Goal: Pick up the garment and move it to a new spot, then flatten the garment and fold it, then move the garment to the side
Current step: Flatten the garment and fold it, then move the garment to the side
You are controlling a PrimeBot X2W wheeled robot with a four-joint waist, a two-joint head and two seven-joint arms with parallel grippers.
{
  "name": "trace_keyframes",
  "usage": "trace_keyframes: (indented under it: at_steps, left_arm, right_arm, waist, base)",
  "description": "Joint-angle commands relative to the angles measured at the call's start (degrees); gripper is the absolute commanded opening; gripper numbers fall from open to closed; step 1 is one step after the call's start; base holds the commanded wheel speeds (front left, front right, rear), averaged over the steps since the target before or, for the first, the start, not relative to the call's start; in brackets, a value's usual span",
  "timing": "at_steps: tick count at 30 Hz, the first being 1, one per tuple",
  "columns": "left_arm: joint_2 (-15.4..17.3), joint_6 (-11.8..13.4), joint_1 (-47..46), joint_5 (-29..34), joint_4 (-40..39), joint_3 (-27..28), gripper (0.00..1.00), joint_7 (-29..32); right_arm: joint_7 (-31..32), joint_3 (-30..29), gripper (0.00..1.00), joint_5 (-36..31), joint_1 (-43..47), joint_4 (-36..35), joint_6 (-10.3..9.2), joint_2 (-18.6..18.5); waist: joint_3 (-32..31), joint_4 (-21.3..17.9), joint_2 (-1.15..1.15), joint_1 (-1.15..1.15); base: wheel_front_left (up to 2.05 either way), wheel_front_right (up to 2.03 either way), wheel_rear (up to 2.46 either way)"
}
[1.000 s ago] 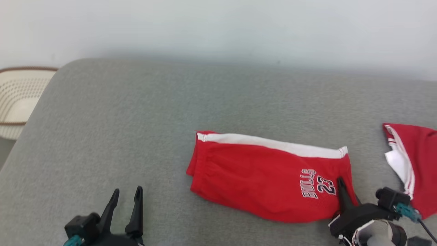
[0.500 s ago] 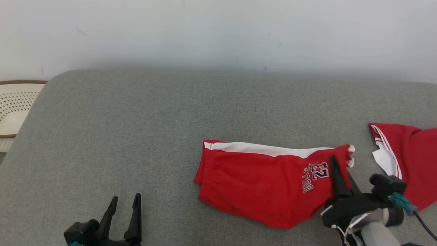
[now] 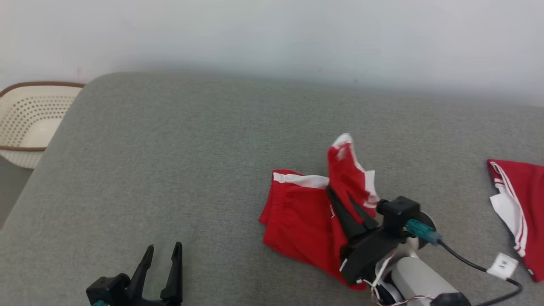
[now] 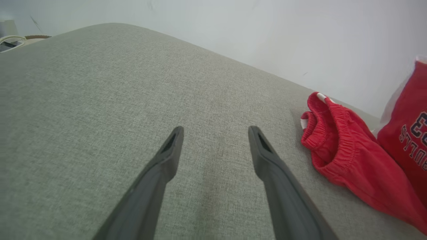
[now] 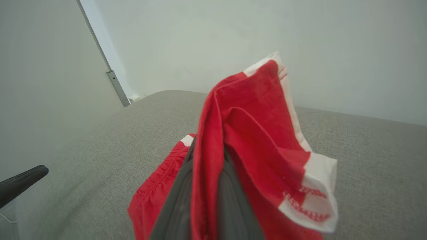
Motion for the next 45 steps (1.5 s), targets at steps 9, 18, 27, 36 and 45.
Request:
trace_keyframes:
  at_steps: [9, 18, 27, 36, 45]
  left_arm:
    - [0.07, 0.54, 0.5, -1.79, 0.38, -1.32, 1.0, -0.04]
    - [0.06, 1.02, 1.67, -1.6, -0.16, -0.54, 1.0, -0.04]
    - [0.06, 1.25, 2.55, -0.47, -0.98, 0.75, 1.0, -0.04]
    - [0.08, 1.64, 2.44, 0.83, -1.63, 0.74, 1.0, -0.04]
    - [0.07, 2.1, 2.06, 1.36, -2.33, -0.05, 1.0, -0.04]
  right_arm:
    - [-0.22, 8.78, 0.3, 3.84, -5.63, 8.94, 0.0, 1.03]
    - [-0.21, 10.81, 1.0, 6.51, -8.03, 7.46, 0.0, 1.2]
    - [-0.2, 0.34, 1.0, 3.62, -1.89, 0.55, 0.0, -1.22]
    - [-0.21, -6.69, 1.0, 4.94, 5.05, 5.03, 0.0, -1.95]
    - [-0.21, -10.78, 1.0, 10.03, 6.3, 10.28, 0.01, -0.34]
  waist:
    - [1.13, 5.71, 0.0, 0.0]
    - [0.68, 6.5, 0.0, 0.0]
    - [-0.72, 3.89, 0.0, 0.0]
    - [-0.46, 2.97, 0.0, 0.0]
    - [0.88, 4.71, 0.0, 0.0]
  base:
    - [0.0, 0.0, 0.0]
    - [0.0, 0.0, 0.0]
    - [0.0, 0.0, 0.0]
    - [0.0, 0.0, 0.0]
    - [0.0, 0.0, 0.0]
